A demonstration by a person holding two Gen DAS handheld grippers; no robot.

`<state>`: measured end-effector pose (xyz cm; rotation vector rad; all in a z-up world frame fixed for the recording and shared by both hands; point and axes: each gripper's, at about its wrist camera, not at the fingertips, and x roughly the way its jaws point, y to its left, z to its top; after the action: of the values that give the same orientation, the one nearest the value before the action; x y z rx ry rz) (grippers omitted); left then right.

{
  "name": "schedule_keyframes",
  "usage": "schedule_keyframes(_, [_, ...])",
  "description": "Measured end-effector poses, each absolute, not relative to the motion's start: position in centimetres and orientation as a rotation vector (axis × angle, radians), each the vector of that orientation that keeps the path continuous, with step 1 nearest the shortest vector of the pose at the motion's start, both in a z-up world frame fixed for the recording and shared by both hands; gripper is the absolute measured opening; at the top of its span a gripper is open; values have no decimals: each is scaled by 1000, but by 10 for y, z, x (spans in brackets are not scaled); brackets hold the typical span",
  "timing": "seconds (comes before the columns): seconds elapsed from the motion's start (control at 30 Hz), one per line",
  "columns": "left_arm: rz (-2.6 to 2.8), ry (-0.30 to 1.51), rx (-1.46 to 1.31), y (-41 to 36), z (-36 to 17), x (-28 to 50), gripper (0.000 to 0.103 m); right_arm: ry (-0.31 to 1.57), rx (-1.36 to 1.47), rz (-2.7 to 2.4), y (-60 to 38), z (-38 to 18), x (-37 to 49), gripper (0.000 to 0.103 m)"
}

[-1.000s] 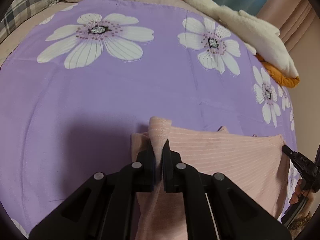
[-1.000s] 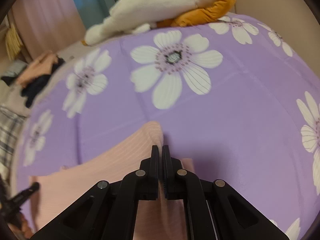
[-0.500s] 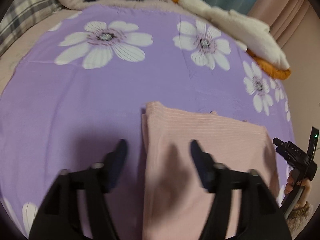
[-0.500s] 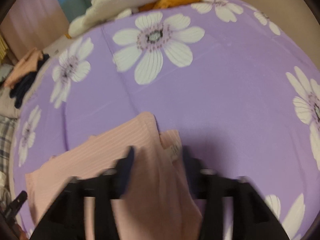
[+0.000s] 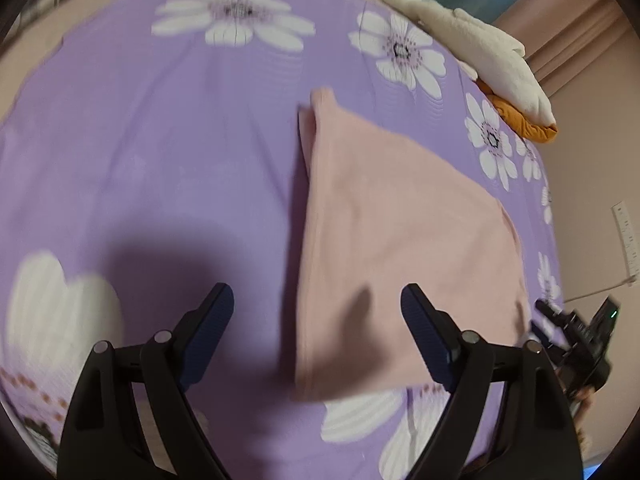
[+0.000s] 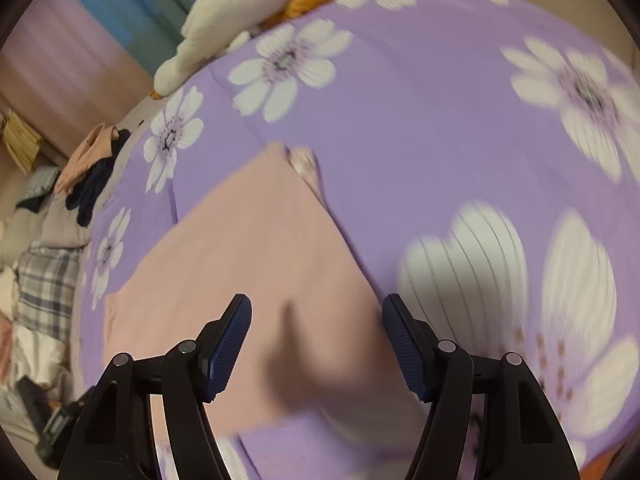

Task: Fold small clothes
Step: 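Grasp the sweater side with the right gripper and lift it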

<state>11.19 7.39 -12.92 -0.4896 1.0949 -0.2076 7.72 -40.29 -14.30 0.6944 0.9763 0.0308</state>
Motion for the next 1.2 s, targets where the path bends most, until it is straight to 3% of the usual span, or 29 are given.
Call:
schedule_keyframes(0.3, [-277,1111,-569,60,-145,113,82,986,878,164,-399,-174,52,68])
schedule_keyframes(0.4, [-299,1094,-597,57,-149,122,71,953,865,181,-391,-176,68,68])
schedule_keyframes(0.47, [-292,1093,-583,53,-152,127,53,934,857,195,-385,-177,84,67])
schedule_keyframes(0.5, [-283,1087,-574,51,-152,129,50,928,850,199,-383,-177,89,66])
schedule_keyframes(0.67, [-303,1116,-629,47,-157,135,17,914,909,188,-382,-183,108,22])
schedule_keyframes(0.77, [-288,1105,-637,48,-149,130,13,895,898,186,-382,-175,102,13])
schedule_keyframes(1.03, [-390,1122,-610,40,-119,93,12,778,895,212,-401,-128,57,11])
schedule_keyframes(1.2, [-407,1190,-581,32,-129,67,13,818,805,155,-404,-116,32,11])
